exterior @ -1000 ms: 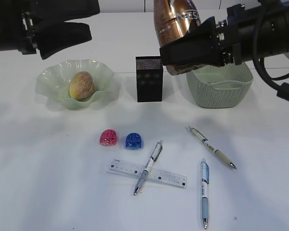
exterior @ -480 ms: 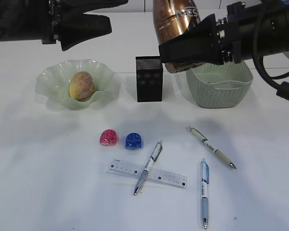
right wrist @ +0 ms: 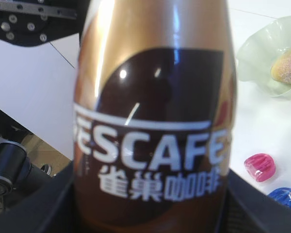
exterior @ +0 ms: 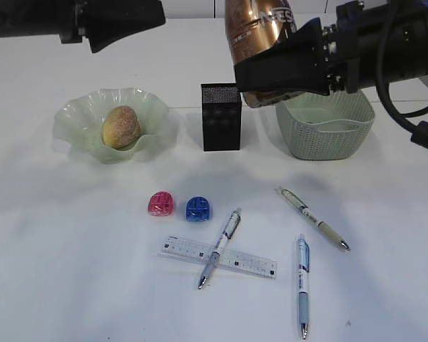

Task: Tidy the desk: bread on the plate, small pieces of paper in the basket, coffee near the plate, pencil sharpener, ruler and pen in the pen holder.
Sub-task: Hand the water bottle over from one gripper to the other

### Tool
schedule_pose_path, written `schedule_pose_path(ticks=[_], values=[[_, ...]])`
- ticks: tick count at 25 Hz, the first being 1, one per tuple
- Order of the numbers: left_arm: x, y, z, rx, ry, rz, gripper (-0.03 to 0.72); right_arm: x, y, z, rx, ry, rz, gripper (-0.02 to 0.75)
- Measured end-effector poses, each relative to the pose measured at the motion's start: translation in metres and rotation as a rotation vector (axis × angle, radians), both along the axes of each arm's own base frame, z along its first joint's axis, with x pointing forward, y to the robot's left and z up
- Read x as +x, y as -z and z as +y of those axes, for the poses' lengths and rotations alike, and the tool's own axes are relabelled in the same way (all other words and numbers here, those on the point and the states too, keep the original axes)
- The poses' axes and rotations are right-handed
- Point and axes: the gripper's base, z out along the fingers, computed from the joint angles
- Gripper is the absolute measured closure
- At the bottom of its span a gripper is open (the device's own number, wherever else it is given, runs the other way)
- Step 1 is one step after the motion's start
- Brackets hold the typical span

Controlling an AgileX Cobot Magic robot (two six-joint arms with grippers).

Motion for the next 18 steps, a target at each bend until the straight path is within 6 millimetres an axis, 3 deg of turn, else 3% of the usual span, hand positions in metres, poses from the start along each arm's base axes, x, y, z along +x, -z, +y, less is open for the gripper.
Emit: schedule_pose_path(ticks=[3,11,18], values=[[0.004,-0.002,-0.005,-0.005,0.010,-0.008,0.002,0.000,0.000,0.000,0.001,-0.004,0.000,0.241],[0.003,0.018,-0.036,0.032,0.077,0.039,0.004,0.000,-0.003,0.000,0.004,-0.009,-0.009,0.241],[0.010,-0.001,-0.040,0.022,0.062,-0.035,0.014,0.000,-0.003,0.001,0.006,-0.016,-0.009,0.241]])
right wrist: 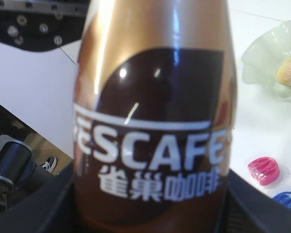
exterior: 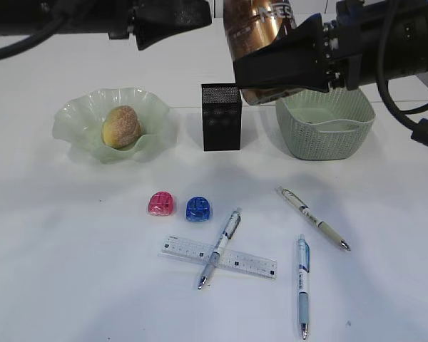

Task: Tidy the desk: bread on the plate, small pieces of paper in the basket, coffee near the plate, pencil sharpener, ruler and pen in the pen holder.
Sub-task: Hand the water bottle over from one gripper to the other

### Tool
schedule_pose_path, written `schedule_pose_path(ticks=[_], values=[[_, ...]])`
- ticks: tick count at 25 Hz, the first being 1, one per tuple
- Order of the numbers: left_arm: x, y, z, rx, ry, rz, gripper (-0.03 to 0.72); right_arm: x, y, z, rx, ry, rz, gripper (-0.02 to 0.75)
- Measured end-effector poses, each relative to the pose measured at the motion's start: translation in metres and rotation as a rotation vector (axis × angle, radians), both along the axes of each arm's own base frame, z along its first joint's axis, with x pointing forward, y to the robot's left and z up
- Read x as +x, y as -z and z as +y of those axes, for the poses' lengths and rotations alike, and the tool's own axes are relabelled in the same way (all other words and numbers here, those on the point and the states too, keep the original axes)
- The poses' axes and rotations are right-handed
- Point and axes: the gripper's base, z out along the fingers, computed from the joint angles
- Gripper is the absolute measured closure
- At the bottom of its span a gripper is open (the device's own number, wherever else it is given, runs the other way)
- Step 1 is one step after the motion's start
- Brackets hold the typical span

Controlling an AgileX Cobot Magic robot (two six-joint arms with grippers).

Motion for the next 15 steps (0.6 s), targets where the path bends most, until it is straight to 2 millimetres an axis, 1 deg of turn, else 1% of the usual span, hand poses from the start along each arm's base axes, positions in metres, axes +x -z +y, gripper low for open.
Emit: schedule_pose_path(ticks=[2,6,10,15], values=[[0.005,-0.003,-0.002,-0.005,0.000,-0.011,0.018,0.000,0.000,0.000,0.000,0.000,0.000,0.241],[0.012,-0.002,-0.010,-0.006,0.015,-0.012,0.025,0.000,0.000,0.000,0.000,0.000,0.000,0.241],[0.012,0.000,-0.017,-0.005,0.031,-0.008,0.031,0.000,0.000,0.000,0.000,0.000,-0.001,0.241],[0.014,0.003,-0.017,-0.001,0.030,-0.001,0.042,0.000,0.000,0.000,-0.001,-0.001,-0.004,0.241]])
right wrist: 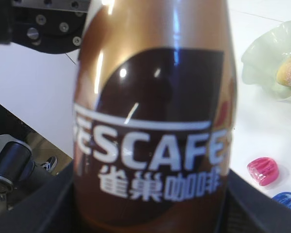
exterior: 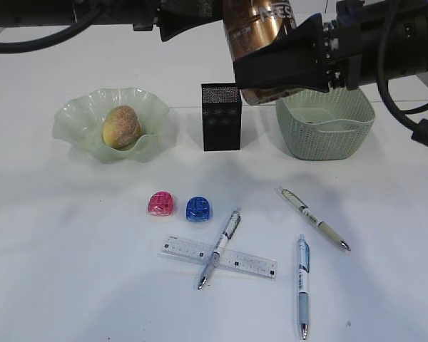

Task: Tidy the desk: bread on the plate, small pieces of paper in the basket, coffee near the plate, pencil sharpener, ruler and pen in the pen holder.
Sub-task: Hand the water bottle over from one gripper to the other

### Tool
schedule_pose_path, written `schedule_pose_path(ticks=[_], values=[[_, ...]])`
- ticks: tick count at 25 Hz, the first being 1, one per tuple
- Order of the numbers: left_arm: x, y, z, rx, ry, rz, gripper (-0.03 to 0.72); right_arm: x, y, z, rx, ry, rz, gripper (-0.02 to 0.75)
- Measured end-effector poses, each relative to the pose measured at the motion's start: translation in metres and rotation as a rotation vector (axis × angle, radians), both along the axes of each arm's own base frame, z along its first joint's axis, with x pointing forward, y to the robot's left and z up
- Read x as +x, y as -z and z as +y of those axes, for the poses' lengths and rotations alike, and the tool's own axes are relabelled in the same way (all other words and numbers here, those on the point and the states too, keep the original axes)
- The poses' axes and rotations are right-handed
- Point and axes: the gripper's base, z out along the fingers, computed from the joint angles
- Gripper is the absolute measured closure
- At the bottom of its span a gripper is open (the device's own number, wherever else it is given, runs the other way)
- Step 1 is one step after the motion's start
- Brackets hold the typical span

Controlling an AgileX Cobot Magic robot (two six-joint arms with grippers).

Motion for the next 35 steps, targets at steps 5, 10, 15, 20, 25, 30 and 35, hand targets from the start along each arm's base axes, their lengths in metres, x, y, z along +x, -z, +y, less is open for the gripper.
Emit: schedule_pose_path(ticks=[5,10,15,20,25,30,35], values=[[0.001,0.000,0.000,0.002,-0.006,-0.003,0.050,0.000,0.000,0.000,0.000,0.000,0.000,0.241],[0.001,0.000,-0.001,0.009,-0.018,-0.003,0.058,0.000,0.000,0.000,-0.001,-0.001,-0.004,0.241],[-0.001,0.001,-0.007,0.021,-0.023,-0.011,0.069,0.000,0.000,0.000,-0.001,-0.001,-0.004,0.241],[0.000,0.001,-0.007,0.029,-0.033,-0.018,0.081,0.000,0.000,0.000,-0.001,-0.002,-0.005,0.241],[-0.001,0.001,-0.009,0.032,-0.035,-0.020,0.095,0.000,0.000,0.000,0.002,-0.001,-0.007,0.241],[-0.001,0.000,-0.017,0.032,-0.028,-0.025,0.095,-0.003,-0.001,0.008,0.006,-0.028,-0.012,0.241],[0.000,0.002,-0.017,0.035,-0.031,-0.022,0.096,-0.005,-0.001,0.012,0.007,-0.045,-0.016,0.241]])
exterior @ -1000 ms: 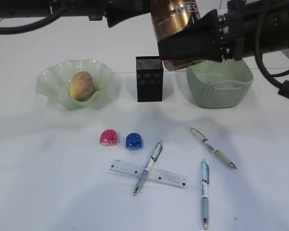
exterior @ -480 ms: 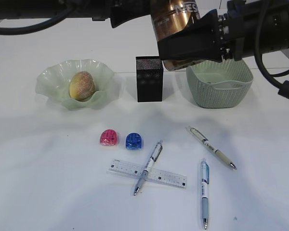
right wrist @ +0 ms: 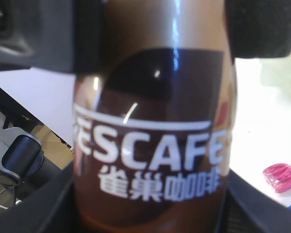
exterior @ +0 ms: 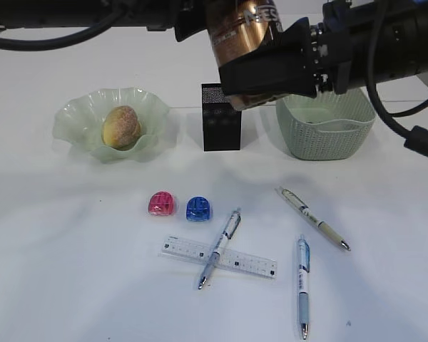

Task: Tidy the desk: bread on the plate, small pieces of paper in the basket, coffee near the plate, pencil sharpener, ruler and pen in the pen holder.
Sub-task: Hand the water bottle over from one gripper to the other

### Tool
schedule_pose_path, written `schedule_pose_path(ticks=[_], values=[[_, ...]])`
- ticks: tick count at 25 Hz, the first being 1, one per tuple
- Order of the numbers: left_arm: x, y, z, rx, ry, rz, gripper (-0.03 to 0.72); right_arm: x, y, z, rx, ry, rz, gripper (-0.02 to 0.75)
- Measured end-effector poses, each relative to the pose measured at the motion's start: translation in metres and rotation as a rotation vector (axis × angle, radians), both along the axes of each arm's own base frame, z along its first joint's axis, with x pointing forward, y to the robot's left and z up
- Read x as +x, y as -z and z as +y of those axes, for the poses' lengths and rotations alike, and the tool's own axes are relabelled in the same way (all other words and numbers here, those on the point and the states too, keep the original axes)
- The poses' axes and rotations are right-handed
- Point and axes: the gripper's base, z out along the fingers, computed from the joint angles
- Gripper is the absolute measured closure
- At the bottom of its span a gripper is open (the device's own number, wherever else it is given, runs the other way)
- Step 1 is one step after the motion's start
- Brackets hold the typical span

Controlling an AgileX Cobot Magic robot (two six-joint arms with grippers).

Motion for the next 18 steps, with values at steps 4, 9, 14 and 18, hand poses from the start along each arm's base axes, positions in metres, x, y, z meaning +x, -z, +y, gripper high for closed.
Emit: schedule_pose_path(ticks=[4,9,14,18], values=[[-0.0002,-0.0001,-0.0001,-0.001,0.002,0.000,0.096,0.0000,0.0000,0.0000,0.000,0.000,0.000,0.241],[-0.0003,-0.0001,-0.0001,-0.001,0.003,0.000,0.113,0.0000,0.0000,0.0000,0.000,0.000,0.000,0.241],[-0.0005,-0.0003,-0.0002,-0.004,0.005,0.000,0.214,0.0000,0.0000,0.0000,0.000,0.000,0.000,0.241],[-0.0005,-0.0003,-0.0002,-0.004,0.005,0.000,0.302,0.0000,0.0000,0.0000,0.000,0.000,0.000,0.241]])
